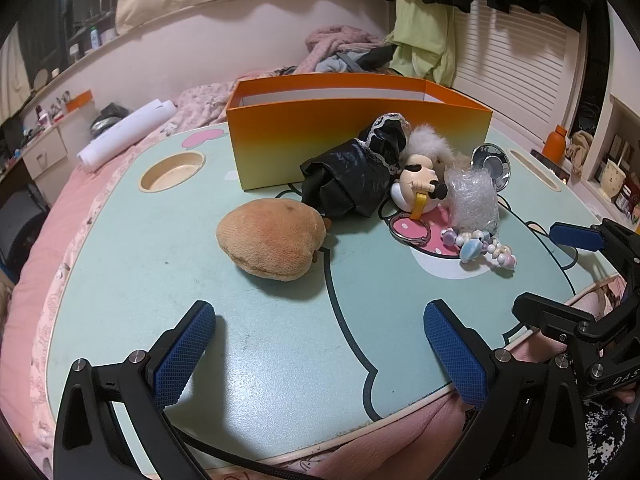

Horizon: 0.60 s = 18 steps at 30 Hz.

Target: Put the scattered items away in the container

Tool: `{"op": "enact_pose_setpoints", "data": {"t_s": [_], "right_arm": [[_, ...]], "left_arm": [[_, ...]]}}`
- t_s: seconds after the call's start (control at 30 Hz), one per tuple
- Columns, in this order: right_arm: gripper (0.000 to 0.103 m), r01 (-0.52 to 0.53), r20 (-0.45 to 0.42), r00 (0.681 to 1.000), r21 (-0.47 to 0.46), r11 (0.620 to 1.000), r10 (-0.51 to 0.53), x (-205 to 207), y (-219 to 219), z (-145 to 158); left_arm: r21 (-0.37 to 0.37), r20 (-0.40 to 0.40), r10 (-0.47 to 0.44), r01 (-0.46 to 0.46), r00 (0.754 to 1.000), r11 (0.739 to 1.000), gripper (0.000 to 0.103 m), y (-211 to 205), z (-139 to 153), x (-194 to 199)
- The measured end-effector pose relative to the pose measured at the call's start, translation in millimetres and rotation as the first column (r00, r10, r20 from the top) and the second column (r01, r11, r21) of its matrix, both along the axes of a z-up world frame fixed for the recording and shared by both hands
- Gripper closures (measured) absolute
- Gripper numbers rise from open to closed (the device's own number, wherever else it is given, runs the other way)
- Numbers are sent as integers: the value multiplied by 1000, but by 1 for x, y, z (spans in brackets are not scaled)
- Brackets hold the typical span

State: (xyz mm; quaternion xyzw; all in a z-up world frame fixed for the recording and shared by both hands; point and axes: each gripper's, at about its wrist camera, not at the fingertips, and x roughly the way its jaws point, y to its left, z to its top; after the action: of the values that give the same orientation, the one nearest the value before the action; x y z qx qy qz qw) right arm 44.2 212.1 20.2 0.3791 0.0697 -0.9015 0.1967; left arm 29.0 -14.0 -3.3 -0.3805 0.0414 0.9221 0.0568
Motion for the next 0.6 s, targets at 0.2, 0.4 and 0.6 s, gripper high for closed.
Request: {"op": "enact_pose_setpoints", "data": {"t_s": [0.2, 0.4, 0.6], "right_arm": [[0, 0, 0, 1000, 0, 1000, 0, 0, 0, 0], [0, 0, 0, 1000, -1, 1000, 0, 0, 0, 0], [0, 0, 0, 1000, 0, 1000, 0, 1, 0, 0]], "left_arm": [[-2, 2, -1, 1, 1000, 1000, 0, 0, -1, 0], [-7, 6, -1, 1, 1000, 1000, 0, 0, -1, 0], [-7, 20, -8, 8, 1000, 1000, 0, -1, 0, -2]]}}
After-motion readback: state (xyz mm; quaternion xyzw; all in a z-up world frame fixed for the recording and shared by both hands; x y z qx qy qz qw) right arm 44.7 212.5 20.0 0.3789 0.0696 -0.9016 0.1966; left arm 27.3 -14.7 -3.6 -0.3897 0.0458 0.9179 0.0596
